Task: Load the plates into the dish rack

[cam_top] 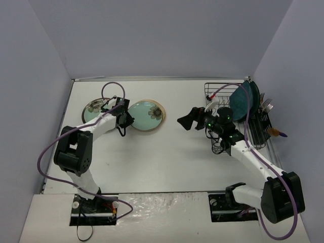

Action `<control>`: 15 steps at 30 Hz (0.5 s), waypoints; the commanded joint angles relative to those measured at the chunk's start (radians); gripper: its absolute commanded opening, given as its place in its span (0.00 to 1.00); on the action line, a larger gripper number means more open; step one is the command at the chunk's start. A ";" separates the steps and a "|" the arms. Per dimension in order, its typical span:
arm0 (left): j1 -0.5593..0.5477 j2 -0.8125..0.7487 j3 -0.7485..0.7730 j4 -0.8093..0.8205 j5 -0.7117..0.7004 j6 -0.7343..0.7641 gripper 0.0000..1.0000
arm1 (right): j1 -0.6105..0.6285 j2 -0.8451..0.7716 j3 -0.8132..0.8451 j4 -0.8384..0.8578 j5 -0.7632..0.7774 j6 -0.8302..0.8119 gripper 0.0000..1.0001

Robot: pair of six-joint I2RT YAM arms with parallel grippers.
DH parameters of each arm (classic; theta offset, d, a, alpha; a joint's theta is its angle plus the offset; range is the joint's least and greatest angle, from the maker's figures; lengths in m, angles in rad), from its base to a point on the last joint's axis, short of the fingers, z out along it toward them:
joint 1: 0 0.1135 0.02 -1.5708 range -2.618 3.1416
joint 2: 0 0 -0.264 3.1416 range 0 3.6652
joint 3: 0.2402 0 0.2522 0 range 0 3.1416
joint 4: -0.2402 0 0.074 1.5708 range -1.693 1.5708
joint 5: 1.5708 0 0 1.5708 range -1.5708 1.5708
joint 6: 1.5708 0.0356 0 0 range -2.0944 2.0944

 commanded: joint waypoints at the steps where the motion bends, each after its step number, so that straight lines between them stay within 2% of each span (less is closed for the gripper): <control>1: -0.002 -0.042 0.007 -0.008 -0.004 0.024 0.06 | 0.008 -0.007 0.009 0.066 -0.005 -0.011 1.00; 3: 0.000 -0.048 0.002 -0.006 0.001 0.021 0.00 | 0.008 -0.009 0.009 0.063 -0.005 -0.013 1.00; 15: 0.018 -0.194 -0.063 -0.009 -0.019 -0.001 0.00 | 0.011 -0.005 0.006 0.066 -0.005 -0.013 1.00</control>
